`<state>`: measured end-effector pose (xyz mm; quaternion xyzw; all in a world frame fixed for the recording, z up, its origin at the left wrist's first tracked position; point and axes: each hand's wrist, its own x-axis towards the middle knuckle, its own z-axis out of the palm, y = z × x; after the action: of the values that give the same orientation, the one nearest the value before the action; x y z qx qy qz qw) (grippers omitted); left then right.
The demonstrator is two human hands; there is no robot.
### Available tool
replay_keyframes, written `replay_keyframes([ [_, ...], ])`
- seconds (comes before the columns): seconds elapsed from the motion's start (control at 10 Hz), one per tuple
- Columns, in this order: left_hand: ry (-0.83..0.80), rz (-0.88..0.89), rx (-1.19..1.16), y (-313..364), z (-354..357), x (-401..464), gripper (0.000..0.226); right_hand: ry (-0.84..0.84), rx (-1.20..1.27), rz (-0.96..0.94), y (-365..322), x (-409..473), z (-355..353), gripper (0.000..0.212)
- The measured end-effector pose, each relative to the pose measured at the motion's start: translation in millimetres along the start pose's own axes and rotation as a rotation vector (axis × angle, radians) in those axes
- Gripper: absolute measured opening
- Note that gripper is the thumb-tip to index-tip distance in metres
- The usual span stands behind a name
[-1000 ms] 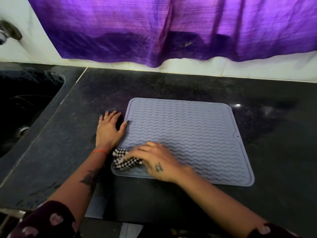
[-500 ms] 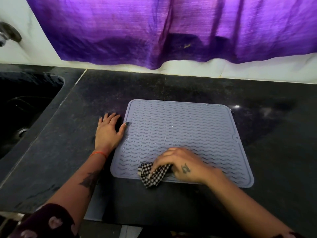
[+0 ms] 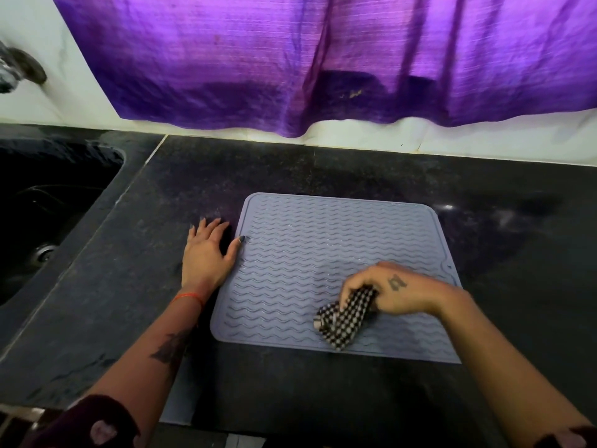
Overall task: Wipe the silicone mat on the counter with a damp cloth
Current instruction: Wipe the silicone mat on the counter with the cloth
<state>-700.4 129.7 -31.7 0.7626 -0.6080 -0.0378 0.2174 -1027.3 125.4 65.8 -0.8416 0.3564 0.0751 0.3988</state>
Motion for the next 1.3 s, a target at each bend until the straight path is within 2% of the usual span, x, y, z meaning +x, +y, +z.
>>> replay_keyframes([
  [0.1, -0.004, -0.002, 0.0, -0.4, 0.7, 0.9, 0.065, 0.147, 0.308, 0.007, 4.7, 6.1, -23.3, 0.044],
  [0.2, -0.006, -0.001, -0.006, -0.5, 0.7, 1.3, 0.065, 0.299, 0.845, 0.05, 4.9, 24.3, -32.8, 0.034],
  [0.3, 0.002, 0.0, -0.011, 0.3, 0.1, 1.1, 0.067, 0.471, 1.04, 0.125, 5.8, 56.5, -35.8, 0.048],
  [0.4, 0.007, 0.003, -0.014, 0.2, 0.0, 0.7, 0.075, 0.486, 0.96, 0.185, 6.4, 90.8, -40.6, 0.062],
  [0.5, 0.01, 0.008, -0.011, -0.4, 0.5, 1.2, 0.077, 0.435, 0.713, 0.174, -0.6, 120.7, -49.6, 0.035],
  [0.6, 0.014, 0.01, -0.011, -0.6, 1.2, 1.7, 0.076, 0.456, 0.32, 0.148, -12.1, 149.3, -65.0, 0.053],
  [0.8, 0.023, 0.011, -0.016, -0.8, 1.0, 0.4, 0.075, 0.612, 0.008, 0.097, -27.6, 192.6, -70.9, 0.074],
  [0.9, 0.024, 0.007, -0.024, -0.4, 1.1, 0.8, 0.075, 0.587, -0.287, 0.119, -20.6, 206.0, -52.2, 0.074],
  [1.0, 0.026, 0.0, -0.021, -0.8, 2.0, 1.4, 0.074, 0.62, -0.435, 0.073, -11.2, 207.4, -28.6, 0.058],
  [1.1, 0.031, 0.002, -0.015, -1.2, 3.0, 1.7, 0.072, 0.58, -0.566, 0.084, -2.5, 205.9, -9.5, 0.057],
  [1.3, 0.023, 0.002, -0.016, -0.6, 1.7, 1.5, 0.071, 0.447, -0.496, 0.105, -10.9, 208.0, -44.5, 0.06],
])
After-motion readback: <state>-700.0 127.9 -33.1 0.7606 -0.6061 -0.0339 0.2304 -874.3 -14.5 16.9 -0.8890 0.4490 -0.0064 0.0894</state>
